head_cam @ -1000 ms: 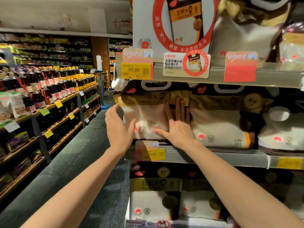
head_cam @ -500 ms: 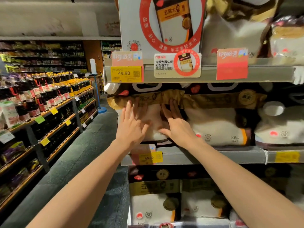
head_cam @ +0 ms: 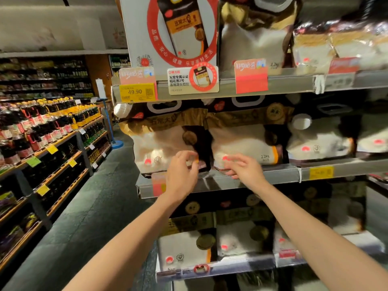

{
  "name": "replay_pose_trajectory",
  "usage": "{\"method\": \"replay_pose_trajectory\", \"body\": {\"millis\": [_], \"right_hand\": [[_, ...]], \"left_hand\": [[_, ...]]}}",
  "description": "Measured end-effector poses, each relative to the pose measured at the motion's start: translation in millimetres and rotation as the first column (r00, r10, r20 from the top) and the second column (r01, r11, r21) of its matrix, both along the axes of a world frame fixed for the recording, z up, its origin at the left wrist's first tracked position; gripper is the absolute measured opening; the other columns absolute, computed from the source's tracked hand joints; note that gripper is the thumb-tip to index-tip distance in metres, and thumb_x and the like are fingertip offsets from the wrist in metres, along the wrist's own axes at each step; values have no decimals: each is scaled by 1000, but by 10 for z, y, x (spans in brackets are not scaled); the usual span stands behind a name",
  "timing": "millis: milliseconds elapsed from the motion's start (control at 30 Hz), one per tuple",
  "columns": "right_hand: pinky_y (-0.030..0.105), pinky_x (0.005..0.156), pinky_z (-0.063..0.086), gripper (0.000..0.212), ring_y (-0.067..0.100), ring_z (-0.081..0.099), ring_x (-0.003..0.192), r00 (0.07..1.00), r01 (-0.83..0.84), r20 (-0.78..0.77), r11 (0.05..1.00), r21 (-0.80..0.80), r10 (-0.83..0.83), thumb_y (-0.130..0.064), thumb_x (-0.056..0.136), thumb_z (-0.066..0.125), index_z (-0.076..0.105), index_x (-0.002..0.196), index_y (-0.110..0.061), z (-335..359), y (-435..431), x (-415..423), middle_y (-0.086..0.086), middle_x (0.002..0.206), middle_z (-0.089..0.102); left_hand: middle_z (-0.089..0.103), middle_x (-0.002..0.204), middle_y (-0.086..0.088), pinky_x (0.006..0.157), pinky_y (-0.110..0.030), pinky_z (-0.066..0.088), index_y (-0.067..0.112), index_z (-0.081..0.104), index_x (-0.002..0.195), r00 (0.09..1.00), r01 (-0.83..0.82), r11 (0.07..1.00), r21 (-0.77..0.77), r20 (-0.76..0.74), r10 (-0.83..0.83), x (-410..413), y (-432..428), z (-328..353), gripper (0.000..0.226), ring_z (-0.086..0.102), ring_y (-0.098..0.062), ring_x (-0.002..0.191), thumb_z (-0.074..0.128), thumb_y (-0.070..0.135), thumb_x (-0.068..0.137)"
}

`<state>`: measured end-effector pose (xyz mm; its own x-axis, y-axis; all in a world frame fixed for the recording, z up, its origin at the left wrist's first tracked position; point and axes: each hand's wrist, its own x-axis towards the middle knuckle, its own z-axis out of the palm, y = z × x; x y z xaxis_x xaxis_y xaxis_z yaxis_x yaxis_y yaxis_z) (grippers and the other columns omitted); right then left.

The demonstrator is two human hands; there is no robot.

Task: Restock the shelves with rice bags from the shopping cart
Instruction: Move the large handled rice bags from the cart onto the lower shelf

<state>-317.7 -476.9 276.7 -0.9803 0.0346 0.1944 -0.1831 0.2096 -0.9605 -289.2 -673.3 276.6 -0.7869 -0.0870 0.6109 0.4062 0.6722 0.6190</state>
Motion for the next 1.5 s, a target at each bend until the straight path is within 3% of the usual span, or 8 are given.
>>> {"method": "replay_pose_trajectory", "body": {"millis": [200,500,667,867,967,1133,1300,1500], "right_hand": [[19,57,53,19,15,68,67,995,27,94,999,-18,-25,-11,93,62,65,111,-12,-154,782,518,6,87,75],[15,49,49,18,10,65,53,956,243,189,966,-85,-224,-2,89,64,65,104,-10,-1049,2031,1650,11,80,71],[16,55,48,19,-3,59,48,817,500,314,866,35,-484,7,87,62,68,89,-10,-2031,2837,2530,-5,69,71],[11,87,48,16,5,61,89,563,716,311,640,279,-766,1,88,65,72,103,1,-2632,3548,3537,1,103,67],[44,97,50,17,3,61,96,433,797,276,507,328,-858,-3,85,64,73,99,-7,-2898,3876,3862,7,110,69],[26,87,45,24,1,60,91,255,798,339,395,455,-905,-4,91,63,68,114,0,-3035,4361,4050,14,110,69],[39,88,53,20,21,68,94,201,607,608,585,538,-768,-34,90,66,75,101,-19,-3281,4775,3904,0,97,73],[27,72,60,22,18,71,81,134,866,811,465,184,-570,-14,91,67,65,111,-7,-3176,4899,3924,11,99,71]], "left_hand": [[73,88,0,76,-31,55,16,69,96,902,218,956,195,334,-274,211,920,-285,13,68,-12,75,57,19,96],[73,79,-5,67,-27,54,18,68,81,702,443,867,230,512,-495,1012,2239,-1222,17,64,-5,62,61,8,93],[67,75,-3,61,-19,51,12,66,87,488,622,749,228,635,-599,1463,3067,-1899,16,56,5,54,57,2,96],[69,83,0,71,-25,49,13,73,94,316,792,592,152,728,-609,1898,4145,-2562,8,60,-11,74,66,10,92],[70,90,0,73,-16,47,8,73,103,266,868,487,97,737,-622,2004,4621,-2726,17,62,-12,81,61,4,92],[73,105,-8,90,-31,49,15,72,102,321,940,310,-144,682,-657,1842,5397,-3087,22,67,-28,102,60,8,86],[70,103,-16,100,-38,42,7,69,105,251,954,33,-299,730,-636,1568,6030,-3408,30,64,-36,105,50,28,95],[70,90,-1,79,-33,53,19,65,106,197,940,-198,-277,917,-348,1481,6462,-3630,46,65,-19,82,40,57,98]]}}
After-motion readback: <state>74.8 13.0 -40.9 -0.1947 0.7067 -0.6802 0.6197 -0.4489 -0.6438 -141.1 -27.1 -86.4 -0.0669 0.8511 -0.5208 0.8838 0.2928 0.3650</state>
